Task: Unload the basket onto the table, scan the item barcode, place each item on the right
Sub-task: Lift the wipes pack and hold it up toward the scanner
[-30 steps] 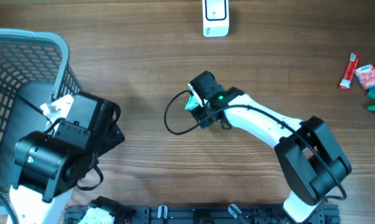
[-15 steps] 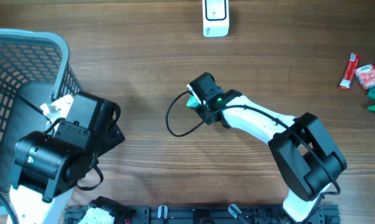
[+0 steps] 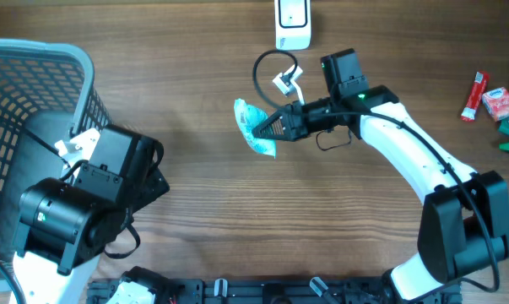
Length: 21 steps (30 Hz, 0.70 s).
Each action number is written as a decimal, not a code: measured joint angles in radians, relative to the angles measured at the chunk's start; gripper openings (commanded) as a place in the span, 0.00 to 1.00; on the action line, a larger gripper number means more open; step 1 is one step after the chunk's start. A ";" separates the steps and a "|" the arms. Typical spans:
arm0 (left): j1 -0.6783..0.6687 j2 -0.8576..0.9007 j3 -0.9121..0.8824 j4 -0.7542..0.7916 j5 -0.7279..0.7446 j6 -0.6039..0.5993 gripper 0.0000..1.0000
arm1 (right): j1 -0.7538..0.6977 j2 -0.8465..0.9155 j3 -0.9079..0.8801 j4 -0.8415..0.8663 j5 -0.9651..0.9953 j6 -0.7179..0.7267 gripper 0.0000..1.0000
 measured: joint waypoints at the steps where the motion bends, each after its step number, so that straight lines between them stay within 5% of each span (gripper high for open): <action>1: 0.000 0.000 0.000 0.000 0.000 0.000 1.00 | -0.006 0.000 0.002 0.050 -0.116 0.048 0.04; 10: 0.000 0.000 0.000 0.001 0.000 0.000 1.00 | -0.008 0.000 0.002 0.377 -0.245 0.062 0.05; 21: 0.000 0.000 0.000 0.000 0.000 0.000 1.00 | -0.007 0.000 0.002 0.382 -0.245 0.062 0.05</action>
